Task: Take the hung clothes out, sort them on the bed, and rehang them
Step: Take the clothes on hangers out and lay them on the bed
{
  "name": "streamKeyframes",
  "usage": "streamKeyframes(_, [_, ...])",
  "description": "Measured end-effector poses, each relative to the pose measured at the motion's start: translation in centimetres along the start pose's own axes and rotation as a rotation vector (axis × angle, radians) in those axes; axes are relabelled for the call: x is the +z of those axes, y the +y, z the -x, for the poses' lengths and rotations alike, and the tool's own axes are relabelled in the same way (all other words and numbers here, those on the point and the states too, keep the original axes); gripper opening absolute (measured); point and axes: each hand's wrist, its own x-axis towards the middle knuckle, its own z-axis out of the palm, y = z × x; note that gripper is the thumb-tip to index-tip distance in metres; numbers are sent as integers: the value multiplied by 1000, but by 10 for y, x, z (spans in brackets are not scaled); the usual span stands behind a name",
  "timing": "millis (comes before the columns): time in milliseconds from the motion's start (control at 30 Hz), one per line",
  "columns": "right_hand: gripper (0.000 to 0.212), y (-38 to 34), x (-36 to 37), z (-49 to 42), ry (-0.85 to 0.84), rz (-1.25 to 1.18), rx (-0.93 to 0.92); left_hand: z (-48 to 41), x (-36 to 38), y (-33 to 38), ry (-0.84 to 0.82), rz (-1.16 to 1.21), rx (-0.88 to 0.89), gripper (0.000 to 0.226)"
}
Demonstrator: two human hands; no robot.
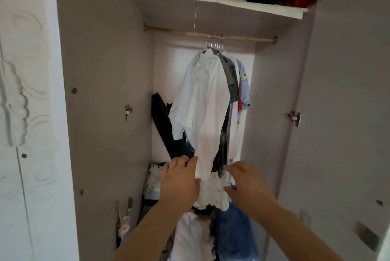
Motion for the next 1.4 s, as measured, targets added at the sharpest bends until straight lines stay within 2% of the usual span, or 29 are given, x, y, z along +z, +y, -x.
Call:
streamKeyframes(300, [51,25,5,-172,159,63,-131,-155,38,-32,123,37,-26,56])
streamKeyframes(633, [49,32,-22,-350,306,171,-135,-316,57,-76,247,76,38,56])
streamKeyframes(867, [42,40,-47,-464,421,276,-113,-386,72,-96,384,139,101,53])
streamKeyframes(1133, [38,72,-75,-605,551,341,-83,-489,84,-101,454,196,44,56])
streamKeyframes(1400, [36,116,-77,-698,688,405,-18,-553,106,-100,517,180,58,55])
